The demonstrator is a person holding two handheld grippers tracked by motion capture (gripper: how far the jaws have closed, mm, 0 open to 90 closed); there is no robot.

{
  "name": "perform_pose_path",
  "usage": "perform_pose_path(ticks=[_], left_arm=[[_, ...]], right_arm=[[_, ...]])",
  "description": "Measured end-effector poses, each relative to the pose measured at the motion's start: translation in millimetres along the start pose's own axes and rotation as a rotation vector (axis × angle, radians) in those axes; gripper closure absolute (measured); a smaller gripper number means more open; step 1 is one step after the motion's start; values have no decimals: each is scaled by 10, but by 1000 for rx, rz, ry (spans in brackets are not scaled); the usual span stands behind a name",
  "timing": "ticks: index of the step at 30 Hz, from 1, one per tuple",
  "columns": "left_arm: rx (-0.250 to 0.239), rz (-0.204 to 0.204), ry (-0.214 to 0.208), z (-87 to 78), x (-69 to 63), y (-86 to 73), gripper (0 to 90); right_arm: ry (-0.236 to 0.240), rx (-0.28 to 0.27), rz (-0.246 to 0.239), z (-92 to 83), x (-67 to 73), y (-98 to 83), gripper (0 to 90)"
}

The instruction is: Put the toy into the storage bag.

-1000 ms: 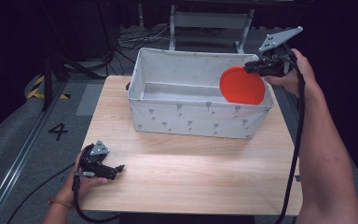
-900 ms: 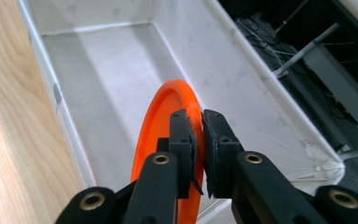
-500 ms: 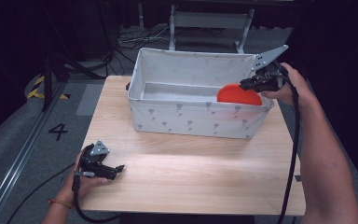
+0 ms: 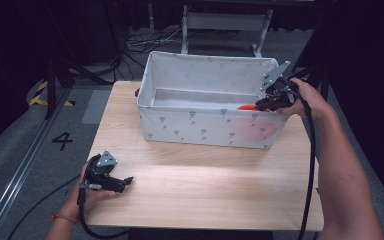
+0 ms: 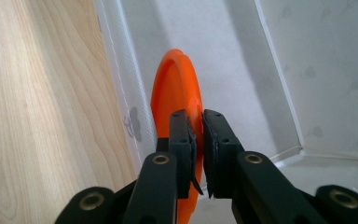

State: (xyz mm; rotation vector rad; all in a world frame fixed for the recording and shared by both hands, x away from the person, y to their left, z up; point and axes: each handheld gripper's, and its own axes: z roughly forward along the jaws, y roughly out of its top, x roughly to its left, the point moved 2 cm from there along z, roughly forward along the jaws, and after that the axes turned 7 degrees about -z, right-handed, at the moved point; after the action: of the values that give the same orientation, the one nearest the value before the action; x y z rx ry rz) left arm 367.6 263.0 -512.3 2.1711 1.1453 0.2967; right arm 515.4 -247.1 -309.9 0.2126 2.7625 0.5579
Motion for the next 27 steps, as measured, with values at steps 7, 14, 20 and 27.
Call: perform_pose_path(ticks=[7,14,20,27], left_arm=[[0,0,0,0,0,0,12],[0,0,0,0,1,0,12],[1,1,-1,-1,1,0,12],[1,2,-1,-1,2,0,12]], right_arm=[[23,78,-20,51,-8,-5,829],[31,143,-31,111,-22,-23,829],[39,206,-38,185,-31,-9,828],[31,230,-36,220,-43,-17,820]])
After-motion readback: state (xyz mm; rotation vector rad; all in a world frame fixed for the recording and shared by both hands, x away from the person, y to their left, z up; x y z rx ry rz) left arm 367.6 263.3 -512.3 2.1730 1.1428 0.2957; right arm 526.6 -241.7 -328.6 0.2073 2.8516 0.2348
